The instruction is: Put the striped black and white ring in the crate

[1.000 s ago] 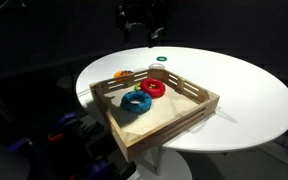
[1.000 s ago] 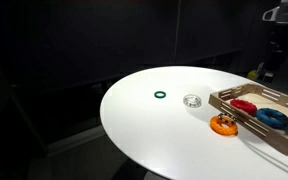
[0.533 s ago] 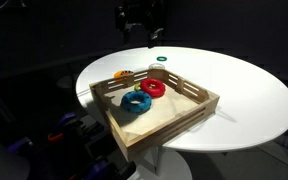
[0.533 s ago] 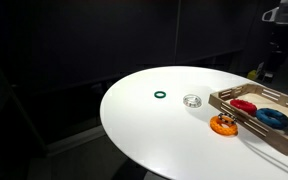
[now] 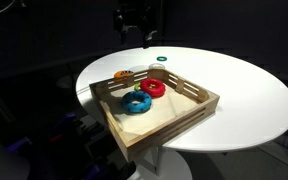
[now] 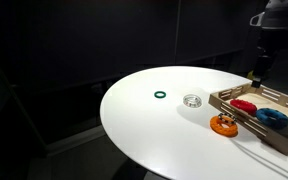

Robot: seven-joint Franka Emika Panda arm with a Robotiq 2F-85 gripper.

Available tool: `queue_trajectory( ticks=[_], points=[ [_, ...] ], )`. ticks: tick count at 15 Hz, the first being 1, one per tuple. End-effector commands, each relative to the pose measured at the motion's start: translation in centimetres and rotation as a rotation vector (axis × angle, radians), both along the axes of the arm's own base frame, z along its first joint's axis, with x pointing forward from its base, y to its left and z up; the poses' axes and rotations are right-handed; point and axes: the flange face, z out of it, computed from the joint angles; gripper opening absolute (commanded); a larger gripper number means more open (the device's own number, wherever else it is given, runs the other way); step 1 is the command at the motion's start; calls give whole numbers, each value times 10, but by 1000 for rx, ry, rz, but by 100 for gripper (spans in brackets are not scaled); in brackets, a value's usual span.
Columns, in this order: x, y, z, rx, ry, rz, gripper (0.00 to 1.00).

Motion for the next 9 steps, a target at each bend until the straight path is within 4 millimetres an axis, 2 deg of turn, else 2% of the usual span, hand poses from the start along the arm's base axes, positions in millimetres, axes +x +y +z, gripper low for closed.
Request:
queue_trajectory(
  ticks=[1, 3, 9],
  points=[
    [18, 25, -4, 26, -2, 0, 100],
    [23, 38, -12, 40, 1, 16, 100],
    [29, 75, -52, 67, 16, 67, 100]
  ],
)
